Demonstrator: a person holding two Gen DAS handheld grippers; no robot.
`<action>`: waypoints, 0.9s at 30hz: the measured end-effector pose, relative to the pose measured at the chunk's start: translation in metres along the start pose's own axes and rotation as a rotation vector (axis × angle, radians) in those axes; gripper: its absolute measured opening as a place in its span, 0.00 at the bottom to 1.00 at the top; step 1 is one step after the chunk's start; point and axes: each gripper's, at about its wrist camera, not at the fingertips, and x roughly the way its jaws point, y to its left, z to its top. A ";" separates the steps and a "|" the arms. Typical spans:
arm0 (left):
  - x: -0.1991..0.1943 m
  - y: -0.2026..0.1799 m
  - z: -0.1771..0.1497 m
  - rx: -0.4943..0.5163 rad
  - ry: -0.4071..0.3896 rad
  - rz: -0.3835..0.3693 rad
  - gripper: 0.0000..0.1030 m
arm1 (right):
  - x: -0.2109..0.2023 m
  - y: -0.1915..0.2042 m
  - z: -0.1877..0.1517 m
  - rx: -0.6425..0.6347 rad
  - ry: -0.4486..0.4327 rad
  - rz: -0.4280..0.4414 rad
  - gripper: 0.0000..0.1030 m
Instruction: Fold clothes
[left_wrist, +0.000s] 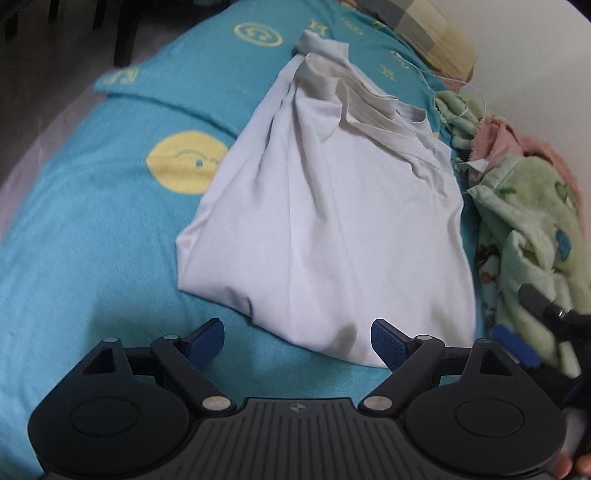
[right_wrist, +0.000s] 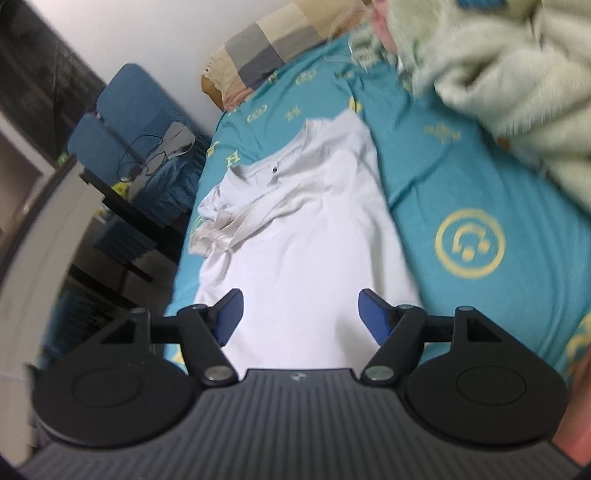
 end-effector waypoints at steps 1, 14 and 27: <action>0.001 0.002 0.001 -0.018 0.001 -0.008 0.86 | 0.002 -0.005 -0.001 0.050 0.025 0.025 0.70; 0.001 0.009 0.005 -0.092 -0.026 -0.049 0.86 | 0.040 -0.040 -0.034 0.436 0.282 0.139 0.70; 0.005 0.017 0.004 -0.182 -0.107 -0.078 0.86 | 0.051 -0.063 -0.038 0.496 0.135 -0.044 0.58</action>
